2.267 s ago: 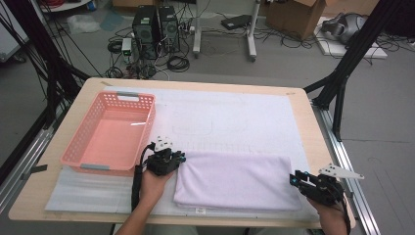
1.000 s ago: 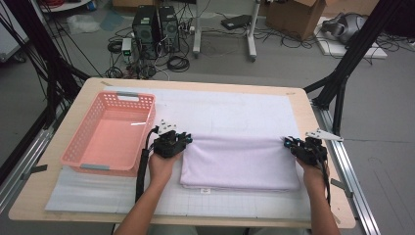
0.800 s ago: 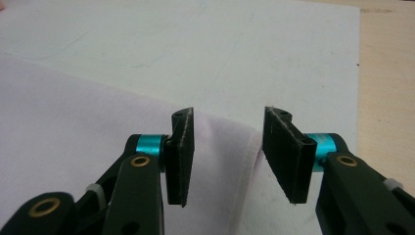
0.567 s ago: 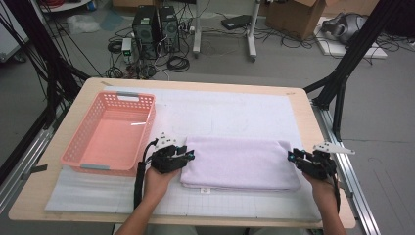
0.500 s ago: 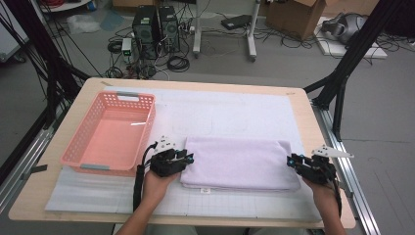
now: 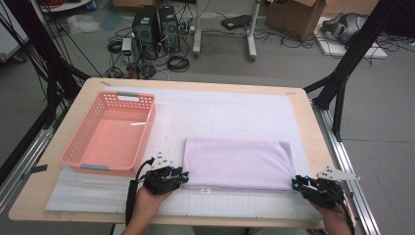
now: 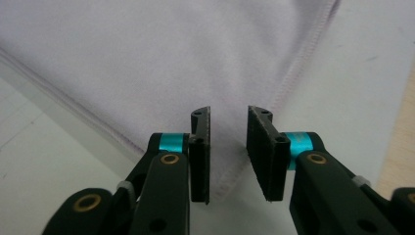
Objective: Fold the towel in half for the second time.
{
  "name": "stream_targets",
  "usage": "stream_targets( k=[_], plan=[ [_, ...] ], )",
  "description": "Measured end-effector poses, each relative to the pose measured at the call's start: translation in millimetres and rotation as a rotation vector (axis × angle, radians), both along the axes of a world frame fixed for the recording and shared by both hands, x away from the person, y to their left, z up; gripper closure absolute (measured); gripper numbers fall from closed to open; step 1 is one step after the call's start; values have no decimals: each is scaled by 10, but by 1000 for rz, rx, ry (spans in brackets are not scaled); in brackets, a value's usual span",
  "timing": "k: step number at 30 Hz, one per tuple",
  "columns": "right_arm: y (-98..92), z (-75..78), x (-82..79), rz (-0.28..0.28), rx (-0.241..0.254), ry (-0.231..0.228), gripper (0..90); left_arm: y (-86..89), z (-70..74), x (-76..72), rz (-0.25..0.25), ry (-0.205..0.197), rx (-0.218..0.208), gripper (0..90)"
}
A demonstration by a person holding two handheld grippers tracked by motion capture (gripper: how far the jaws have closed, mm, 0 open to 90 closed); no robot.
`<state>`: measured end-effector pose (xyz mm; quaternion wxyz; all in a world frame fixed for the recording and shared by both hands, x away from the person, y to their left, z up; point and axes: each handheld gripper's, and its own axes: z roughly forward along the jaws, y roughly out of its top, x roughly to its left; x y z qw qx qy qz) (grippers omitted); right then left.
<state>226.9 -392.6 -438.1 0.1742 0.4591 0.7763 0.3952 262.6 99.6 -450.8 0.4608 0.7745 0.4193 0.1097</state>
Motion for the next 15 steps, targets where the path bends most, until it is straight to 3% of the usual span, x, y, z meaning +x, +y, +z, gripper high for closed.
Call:
stream_targets(
  k=[3, 7, 9, 10, 13, 15],
  plan=[
    [-36, 63, -41, -19, 35, -47, 633, 5, 42, -20, 0, -45, -43, 589],
    [-32, 128, -80, -35, 66, -111, 499, -6, 105, -40, 4, -102, -103, 471],
    [-23, 152, -97, -31, 95, -127, 485, 0, 123, -42, 1, -121, -135, 415],
    [-14, 160, -101, -25, 91, -131, 461, 0, 123, -42, 1, -121, -135, 389],
    [9, 168, -102, -31, 84, -136, 373, 9, 176, -52, 30, -174, -142, 290],
    [15, 163, -97, -50, 81, -137, 279, 18, 193, -59, 49, -193, -145, 182]
  ],
)
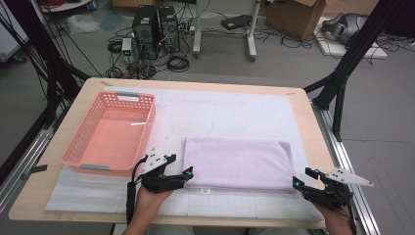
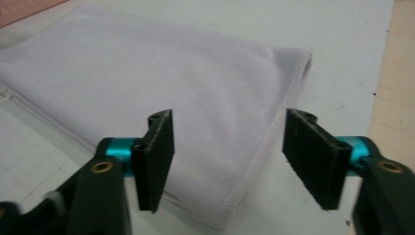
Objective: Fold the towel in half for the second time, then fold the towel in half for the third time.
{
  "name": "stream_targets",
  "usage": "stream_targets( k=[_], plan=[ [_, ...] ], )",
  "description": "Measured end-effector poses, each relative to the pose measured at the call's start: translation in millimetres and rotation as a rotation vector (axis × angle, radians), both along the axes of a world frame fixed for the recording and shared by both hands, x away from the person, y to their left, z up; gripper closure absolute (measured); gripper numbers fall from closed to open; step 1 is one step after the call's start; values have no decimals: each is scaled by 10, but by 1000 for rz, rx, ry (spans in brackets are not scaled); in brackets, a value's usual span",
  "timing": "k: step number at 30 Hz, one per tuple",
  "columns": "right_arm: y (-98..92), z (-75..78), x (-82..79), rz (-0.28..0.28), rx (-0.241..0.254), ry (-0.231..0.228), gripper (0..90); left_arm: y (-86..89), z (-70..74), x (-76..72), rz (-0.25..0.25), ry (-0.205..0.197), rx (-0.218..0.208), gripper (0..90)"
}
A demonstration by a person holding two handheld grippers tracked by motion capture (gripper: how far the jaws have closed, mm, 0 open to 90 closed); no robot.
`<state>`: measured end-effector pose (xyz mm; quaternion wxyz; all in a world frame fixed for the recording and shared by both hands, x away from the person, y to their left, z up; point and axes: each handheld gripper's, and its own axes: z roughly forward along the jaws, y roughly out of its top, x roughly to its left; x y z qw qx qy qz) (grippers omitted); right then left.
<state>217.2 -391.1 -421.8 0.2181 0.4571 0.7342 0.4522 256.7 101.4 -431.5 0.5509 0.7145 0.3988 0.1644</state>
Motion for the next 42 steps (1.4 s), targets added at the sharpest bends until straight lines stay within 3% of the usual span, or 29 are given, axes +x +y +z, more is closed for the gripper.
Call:
stream_targets(
  k=[6, 28, 42],
  plan=[
    [-7, -6, 42, -34, -13, -22, 185, 61, 0, 2, -8, -24, -20, 213],
    [16, -37, 74, -23, -27, -17, 185, 18, -50, 7, -18, 1, 10, 242],
    [39, -44, 91, -12, -26, -5, 187, -48, -130, 30, -38, 82, 54, 246]
  ],
)
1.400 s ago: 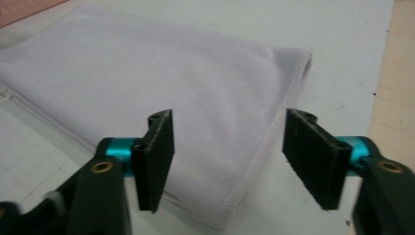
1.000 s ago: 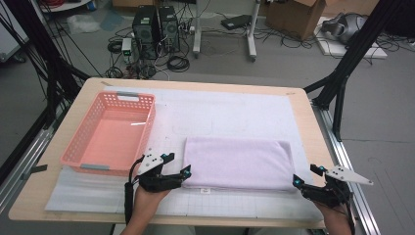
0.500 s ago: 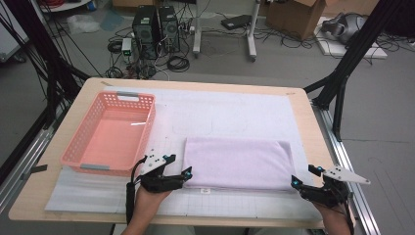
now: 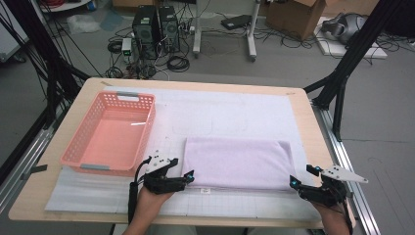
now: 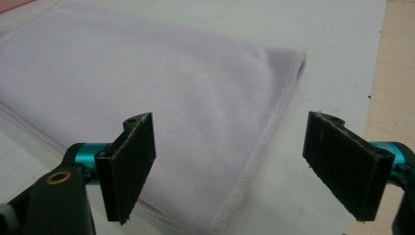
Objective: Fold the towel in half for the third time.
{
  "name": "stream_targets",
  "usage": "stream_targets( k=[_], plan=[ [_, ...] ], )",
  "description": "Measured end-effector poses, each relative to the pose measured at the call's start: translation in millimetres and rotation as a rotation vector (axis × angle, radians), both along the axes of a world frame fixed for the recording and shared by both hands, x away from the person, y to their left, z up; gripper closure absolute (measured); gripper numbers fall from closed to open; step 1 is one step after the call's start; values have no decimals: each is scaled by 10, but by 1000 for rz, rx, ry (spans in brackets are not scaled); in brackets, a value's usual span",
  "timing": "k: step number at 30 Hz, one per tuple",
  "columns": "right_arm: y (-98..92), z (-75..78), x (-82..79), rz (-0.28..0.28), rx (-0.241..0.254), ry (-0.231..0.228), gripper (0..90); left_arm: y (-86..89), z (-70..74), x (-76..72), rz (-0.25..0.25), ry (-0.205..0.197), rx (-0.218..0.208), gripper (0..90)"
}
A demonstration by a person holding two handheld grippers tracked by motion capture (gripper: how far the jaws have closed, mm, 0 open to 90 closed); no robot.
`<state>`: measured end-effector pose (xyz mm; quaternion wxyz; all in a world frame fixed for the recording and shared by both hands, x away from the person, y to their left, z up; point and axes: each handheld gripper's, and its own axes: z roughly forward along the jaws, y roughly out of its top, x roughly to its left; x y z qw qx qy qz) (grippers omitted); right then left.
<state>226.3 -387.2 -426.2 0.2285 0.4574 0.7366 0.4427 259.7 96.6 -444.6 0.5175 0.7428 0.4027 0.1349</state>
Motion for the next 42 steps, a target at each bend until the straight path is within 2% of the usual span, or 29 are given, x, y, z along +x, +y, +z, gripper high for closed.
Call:
stream_targets(
  k=[9, 12, 14, 18, 22, 28, 33, 36, 39, 40, 42],
  plan=[
    [17, 2, -2, 9, 13, -4, 187, -6, -44, -4, 24, 57, 47, 287],
    [39, 3, 11, 14, 16, 4, 187, 7, -71, 6, 37, 98, 67, 328],
    [59, 1, 27, 18, 24, 1, 187, 13, -73, 3, 44, 108, 72, 353],
    [108, 11, 68, 33, 27, -2, 187, -3, -83, -10, 28, 139, 89, 418],
    [193, 34, 109, 48, 28, -7, 187, -31, -80, -28, 13, 126, 118, 484],
    [367, 41, 194, 91, 26, -1, 188, -83, -76, -64, 7, 103, 162, 531],
    [493, 78, 270, 120, 32, -10, 188, -92, -80, -65, 0, 108, 155, 624],
    [658, 131, 367, 149, 44, -13, 188, -99, -81, -67, 8, 129, 136, 709],
    [749, 168, 429, 160, 54, -12, 189, -106, -83, -72, 5, 132, 126, 749],
    [844, 202, 488, 177, 57, -11, 188, -124, -86, -85, 21, 135, 115, 790],
    [970, 235, 572, 205, 52, -5, 188, -121, -87, -83, 28, 148, 104, 797]
  ],
)
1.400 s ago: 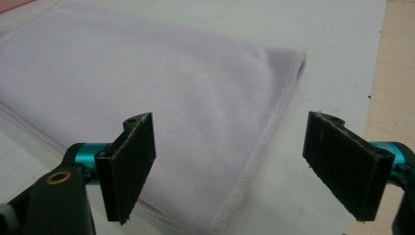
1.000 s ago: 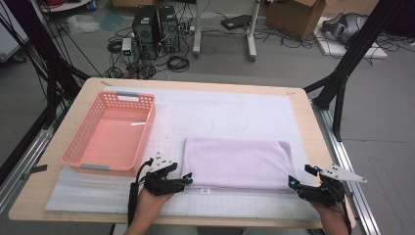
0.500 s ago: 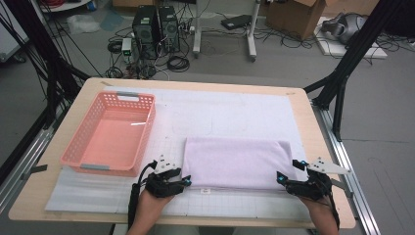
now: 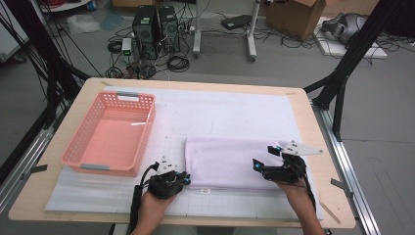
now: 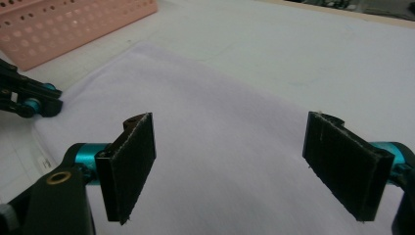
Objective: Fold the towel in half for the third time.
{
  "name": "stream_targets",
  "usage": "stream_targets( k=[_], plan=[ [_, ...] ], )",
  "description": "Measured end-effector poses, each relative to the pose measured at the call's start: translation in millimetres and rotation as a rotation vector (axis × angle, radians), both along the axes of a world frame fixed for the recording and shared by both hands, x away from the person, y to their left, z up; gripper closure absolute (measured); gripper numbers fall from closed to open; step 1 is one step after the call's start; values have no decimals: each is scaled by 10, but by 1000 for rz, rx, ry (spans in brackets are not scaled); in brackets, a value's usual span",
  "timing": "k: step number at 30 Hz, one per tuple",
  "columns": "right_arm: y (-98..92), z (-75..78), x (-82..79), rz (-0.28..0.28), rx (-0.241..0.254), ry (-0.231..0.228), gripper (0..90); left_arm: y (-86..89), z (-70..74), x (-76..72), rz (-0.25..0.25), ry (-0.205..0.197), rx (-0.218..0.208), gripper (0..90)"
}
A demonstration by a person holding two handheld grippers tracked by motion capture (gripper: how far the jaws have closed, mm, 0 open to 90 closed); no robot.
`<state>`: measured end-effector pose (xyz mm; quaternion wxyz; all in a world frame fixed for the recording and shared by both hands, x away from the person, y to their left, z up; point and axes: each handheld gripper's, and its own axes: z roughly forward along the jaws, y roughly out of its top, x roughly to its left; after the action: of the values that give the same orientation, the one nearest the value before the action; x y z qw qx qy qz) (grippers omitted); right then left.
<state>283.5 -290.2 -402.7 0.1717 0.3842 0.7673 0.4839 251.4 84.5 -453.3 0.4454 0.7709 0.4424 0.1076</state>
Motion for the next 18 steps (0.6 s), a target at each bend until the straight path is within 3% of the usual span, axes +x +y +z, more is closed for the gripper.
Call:
stream_targets(
  k=[7, 11, 18],
  plan=[
    [513, 42, 384, 98, -45, 63, 175, 47, -12, 33, 9, 46, -52, 803],
    [749, 73, 548, 134, -78, 60, 180, 57, -16, 37, 11, 52, -64, 803],
    [1186, 76, 843, 215, -144, 118, 302, 76, -14, 45, 12, 67, -81, 806]
  ],
)
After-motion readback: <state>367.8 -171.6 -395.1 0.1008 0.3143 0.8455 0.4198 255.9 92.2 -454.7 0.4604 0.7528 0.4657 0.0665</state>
